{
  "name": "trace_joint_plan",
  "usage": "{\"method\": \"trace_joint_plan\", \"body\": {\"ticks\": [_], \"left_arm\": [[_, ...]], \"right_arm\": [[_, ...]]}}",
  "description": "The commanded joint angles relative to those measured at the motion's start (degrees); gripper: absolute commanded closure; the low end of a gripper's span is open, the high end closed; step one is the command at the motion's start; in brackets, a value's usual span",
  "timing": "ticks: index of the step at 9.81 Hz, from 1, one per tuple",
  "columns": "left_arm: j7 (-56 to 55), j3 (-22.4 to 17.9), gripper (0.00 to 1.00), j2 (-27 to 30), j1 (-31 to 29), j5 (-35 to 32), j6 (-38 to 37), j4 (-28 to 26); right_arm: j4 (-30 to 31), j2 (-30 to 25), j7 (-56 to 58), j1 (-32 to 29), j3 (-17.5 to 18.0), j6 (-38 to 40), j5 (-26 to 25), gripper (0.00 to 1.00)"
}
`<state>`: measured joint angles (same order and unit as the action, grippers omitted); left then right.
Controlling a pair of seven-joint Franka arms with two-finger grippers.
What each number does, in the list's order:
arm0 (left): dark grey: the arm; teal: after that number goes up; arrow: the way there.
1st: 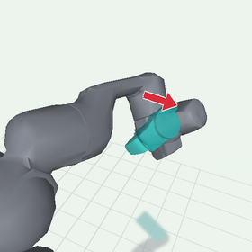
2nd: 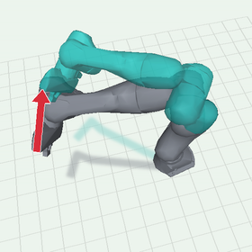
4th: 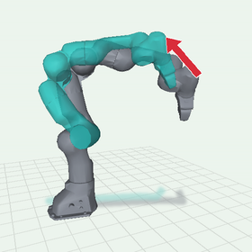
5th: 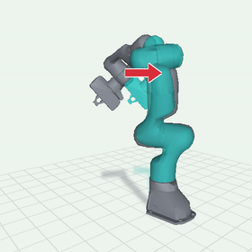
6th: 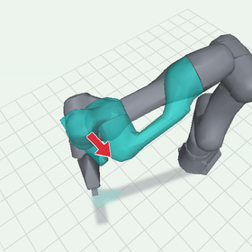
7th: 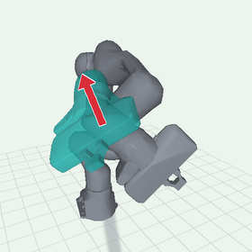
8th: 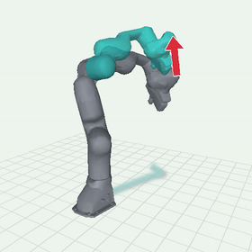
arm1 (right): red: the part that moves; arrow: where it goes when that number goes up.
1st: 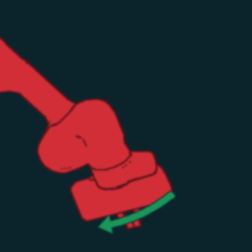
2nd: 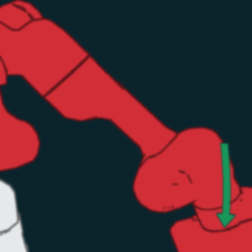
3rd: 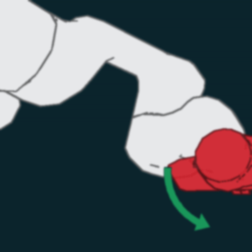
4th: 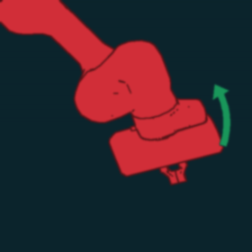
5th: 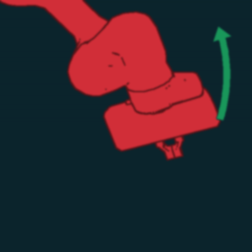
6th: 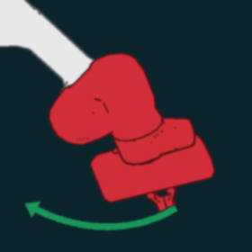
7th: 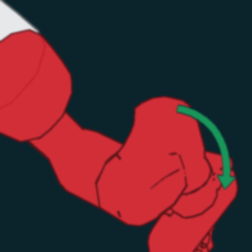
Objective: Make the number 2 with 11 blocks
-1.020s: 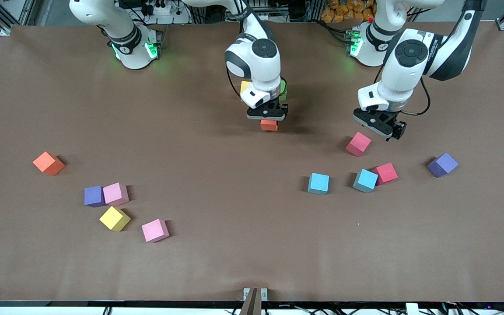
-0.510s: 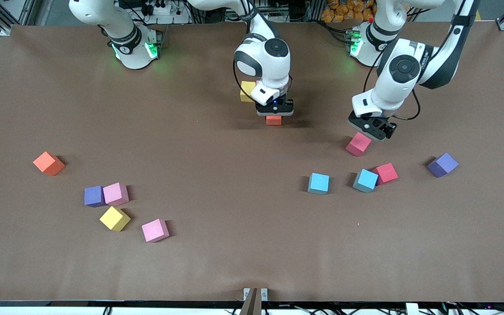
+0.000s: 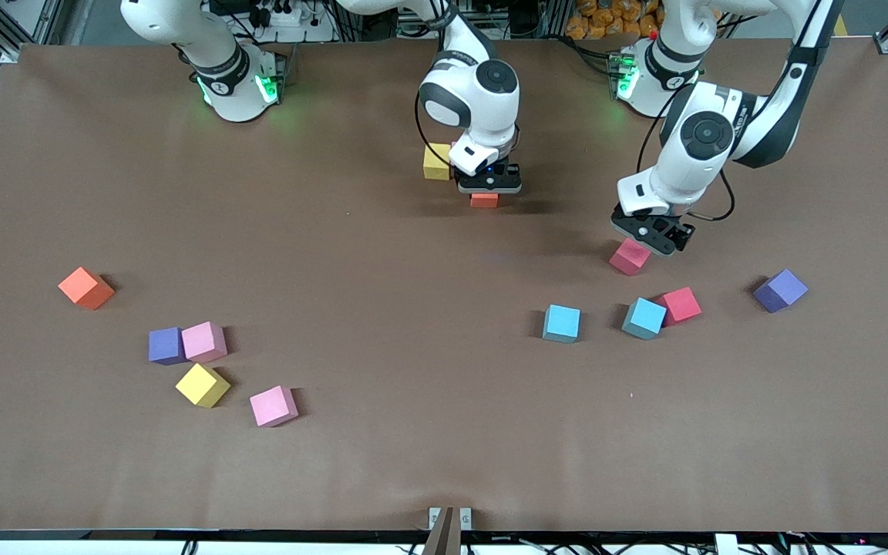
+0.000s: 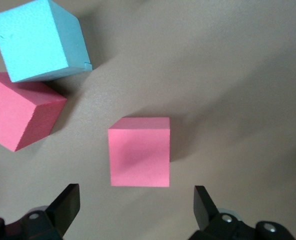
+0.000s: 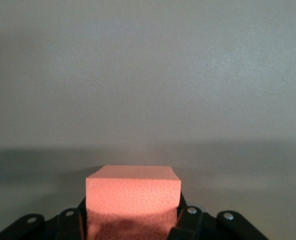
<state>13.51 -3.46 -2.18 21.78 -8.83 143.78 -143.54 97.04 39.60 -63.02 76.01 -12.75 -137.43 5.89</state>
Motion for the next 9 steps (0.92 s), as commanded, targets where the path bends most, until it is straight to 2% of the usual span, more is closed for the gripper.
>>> {"method": "trace_joint_plan", "body": {"ticks": [1,5,9], "left_arm": [[-0.2,-0.5,0.00,-2.6,0.6,1.3,1.9,1.6],[-0.4,-0.5,0.00,-5.5,0.7,4.2,2.8,3.5],[-0.5,-0.8,0.00,-5.6,0.6,5.1,2.9,4.1]], "right_arm": [[-1.0,0.0,-3.8,-1.2,1.9,0.3,-1.9,0.75],[-1.3,0.2,-6.9,-1.1,2.0,-0.4,-3.5,0.75],[-1.3,0.5,-8.5,-1.0,2.4,-1.4,-4.7,0.75]]}}
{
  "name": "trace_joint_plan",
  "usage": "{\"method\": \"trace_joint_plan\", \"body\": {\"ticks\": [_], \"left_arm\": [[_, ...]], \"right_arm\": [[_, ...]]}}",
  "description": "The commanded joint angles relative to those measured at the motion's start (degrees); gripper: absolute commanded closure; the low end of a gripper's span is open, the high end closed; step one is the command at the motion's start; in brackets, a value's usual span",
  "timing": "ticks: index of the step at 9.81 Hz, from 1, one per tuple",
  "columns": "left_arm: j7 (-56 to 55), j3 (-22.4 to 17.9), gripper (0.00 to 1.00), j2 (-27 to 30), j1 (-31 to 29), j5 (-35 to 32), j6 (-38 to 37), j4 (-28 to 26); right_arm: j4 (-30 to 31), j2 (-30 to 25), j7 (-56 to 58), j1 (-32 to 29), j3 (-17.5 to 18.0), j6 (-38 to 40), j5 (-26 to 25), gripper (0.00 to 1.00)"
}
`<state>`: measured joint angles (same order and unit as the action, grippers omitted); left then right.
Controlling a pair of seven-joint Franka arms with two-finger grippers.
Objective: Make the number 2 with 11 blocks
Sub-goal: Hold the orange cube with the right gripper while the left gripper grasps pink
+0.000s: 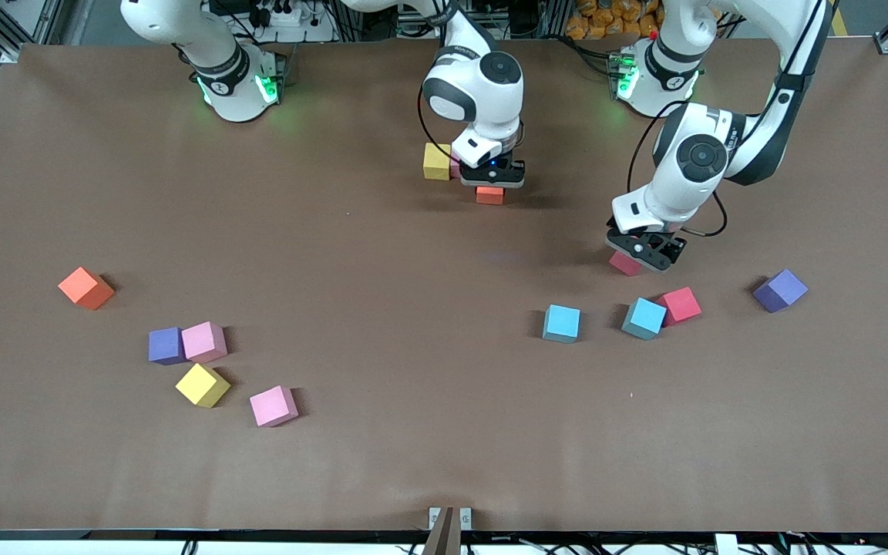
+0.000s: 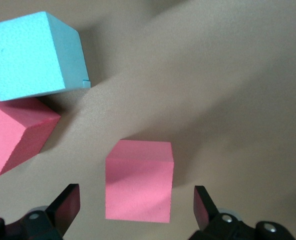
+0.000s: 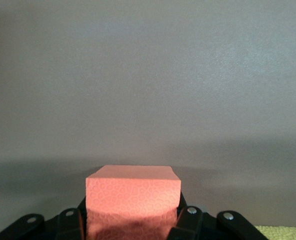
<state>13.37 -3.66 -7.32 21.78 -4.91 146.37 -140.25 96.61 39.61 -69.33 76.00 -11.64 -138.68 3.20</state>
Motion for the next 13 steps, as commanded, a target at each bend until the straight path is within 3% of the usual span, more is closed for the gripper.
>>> {"method": "trace_joint_plan", "body": {"ticks": [1,10,11,13], "left_arm": [[-0.4,-0.6,0.00,-0.5,0.5,1.2,0.3,0.9],[-0.4,-0.6,0.00,-1.0,0.5,1.3,0.3,1.4],[-0.4,-0.6,0.00,-1.2,0.5,1.3,0.3,1.6],[-0.5,-0.6,0.00,-1.6,0.5,1.3,0.3,1.6]], "right_arm": [[-0.8,0.5,-2.3,-0.9,1.6,-0.2,-2.8,0.75],[-0.5,1.2,-3.6,-0.9,3.2,-0.2,-5.9,0.75],[-0.6,1.3,-3.6,-0.9,3.3,-0.2,-6.2,0.71],[-0.8,1.2,-3.6,-1.3,3.4,0.0,-5.8,0.00]]}}
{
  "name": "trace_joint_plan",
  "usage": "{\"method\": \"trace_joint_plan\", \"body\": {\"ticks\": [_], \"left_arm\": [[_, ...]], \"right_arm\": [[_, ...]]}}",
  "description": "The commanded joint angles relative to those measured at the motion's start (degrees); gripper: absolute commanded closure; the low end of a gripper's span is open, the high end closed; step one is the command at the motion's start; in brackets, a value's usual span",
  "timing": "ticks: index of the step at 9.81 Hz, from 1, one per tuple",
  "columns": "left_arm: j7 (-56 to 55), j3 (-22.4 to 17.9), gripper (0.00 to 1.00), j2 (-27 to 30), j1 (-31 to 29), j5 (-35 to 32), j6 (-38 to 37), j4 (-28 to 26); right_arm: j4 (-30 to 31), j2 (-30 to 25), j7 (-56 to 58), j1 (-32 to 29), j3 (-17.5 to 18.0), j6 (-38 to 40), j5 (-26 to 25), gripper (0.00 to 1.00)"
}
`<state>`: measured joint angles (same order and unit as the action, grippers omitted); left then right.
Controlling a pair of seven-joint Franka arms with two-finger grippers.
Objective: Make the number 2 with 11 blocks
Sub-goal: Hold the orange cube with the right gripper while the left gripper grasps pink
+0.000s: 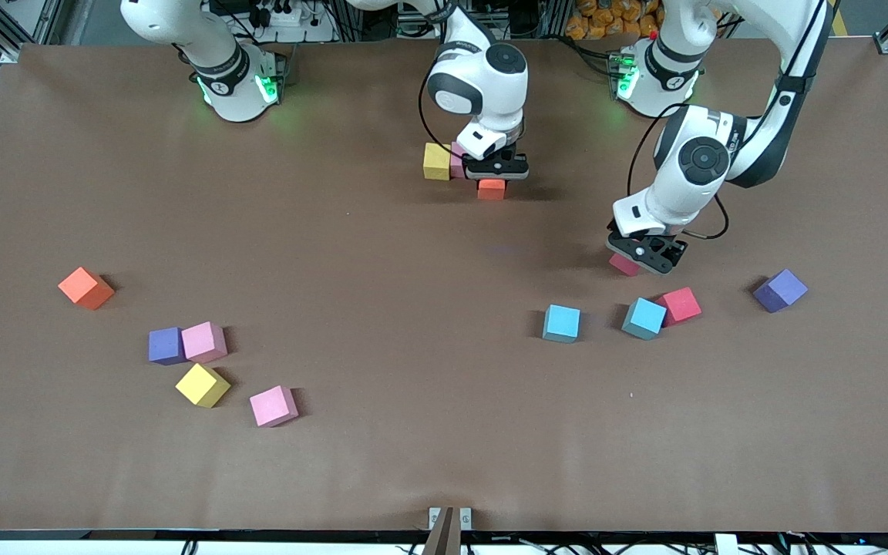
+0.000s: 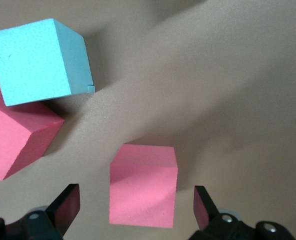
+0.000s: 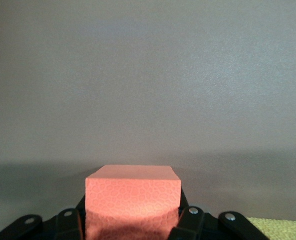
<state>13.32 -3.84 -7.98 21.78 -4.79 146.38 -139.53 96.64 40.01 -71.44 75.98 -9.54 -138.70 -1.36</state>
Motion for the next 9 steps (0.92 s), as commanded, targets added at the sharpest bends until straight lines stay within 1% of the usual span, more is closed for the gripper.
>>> {"method": "trace_joint_plan", "body": {"ticks": [1,5,6,8,9], "left_arm": [[-0.4,-0.4,0.00,-0.9,0.5,1.2,0.4,0.9],[-0.4,-0.4,0.00,-1.0,0.5,1.2,0.4,0.9],[-0.4,-0.4,0.00,-1.0,0.5,1.2,0.4,0.9],[-0.4,-0.4,0.00,-1.0,0.5,1.2,0.4,1.0],[-0.4,-0.4,0.00,-1.0,0.5,1.2,0.4,1.0]], "right_arm": [[-1.1,0.8,-1.4,-1.5,1.3,0.2,-0.7,0.00],[-2.5,0.0,-1.3,-3.0,1.5,0.9,-0.5,0.00],[-2.5,-0.4,-0.6,-4.0,1.8,1.4,-0.6,0.00],[-2.5,-1.9,2.2,-6.4,3.6,3.3,-1.1,0.00],[-2.7,-2.6,4.0,-7.2,3.7,4.6,-1.2,0.00]]}}
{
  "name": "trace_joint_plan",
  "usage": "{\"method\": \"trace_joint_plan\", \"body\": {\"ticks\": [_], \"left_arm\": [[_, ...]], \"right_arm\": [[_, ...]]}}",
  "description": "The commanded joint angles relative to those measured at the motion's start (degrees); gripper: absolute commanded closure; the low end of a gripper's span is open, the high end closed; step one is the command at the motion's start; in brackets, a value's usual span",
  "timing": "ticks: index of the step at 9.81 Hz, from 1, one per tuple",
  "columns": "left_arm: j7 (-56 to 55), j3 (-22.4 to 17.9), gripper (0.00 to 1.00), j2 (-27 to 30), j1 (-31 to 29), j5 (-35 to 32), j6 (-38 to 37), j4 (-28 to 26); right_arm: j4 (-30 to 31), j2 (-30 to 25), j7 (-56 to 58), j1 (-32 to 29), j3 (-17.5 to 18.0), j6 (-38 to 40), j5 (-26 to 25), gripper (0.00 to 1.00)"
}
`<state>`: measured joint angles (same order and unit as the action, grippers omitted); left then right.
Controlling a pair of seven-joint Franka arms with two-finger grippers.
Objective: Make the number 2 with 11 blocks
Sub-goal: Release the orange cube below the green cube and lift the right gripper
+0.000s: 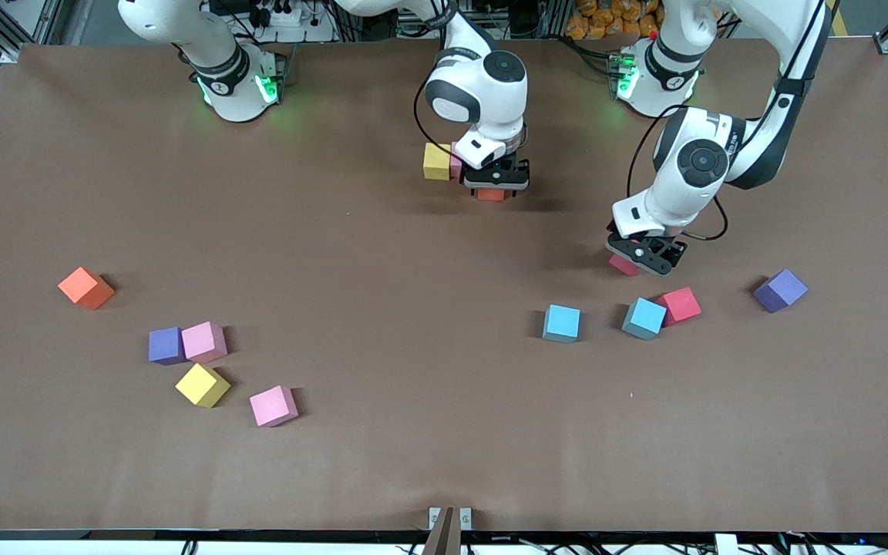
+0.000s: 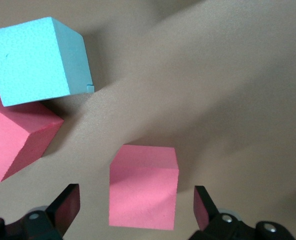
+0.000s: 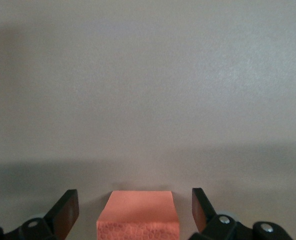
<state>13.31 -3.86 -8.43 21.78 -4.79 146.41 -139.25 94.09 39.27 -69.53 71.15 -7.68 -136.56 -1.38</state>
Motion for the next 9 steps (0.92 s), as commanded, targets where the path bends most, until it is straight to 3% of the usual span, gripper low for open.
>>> {"method": "trace_joint_plan", "body": {"ticks": [1,9], "left_arm": [[-0.4,-0.4,0.00,-0.6,0.5,1.2,0.4,0.7],[-0.8,-0.3,0.00,-2.2,0.7,1.2,0.4,2.6]], "right_arm": [[-0.1,-2.6,4.5,-3.8,1.8,2.6,-1.3,0.00],[-0.6,-7.6,39.3,-25.1,1.4,6.7,-1.4,0.00]]}}
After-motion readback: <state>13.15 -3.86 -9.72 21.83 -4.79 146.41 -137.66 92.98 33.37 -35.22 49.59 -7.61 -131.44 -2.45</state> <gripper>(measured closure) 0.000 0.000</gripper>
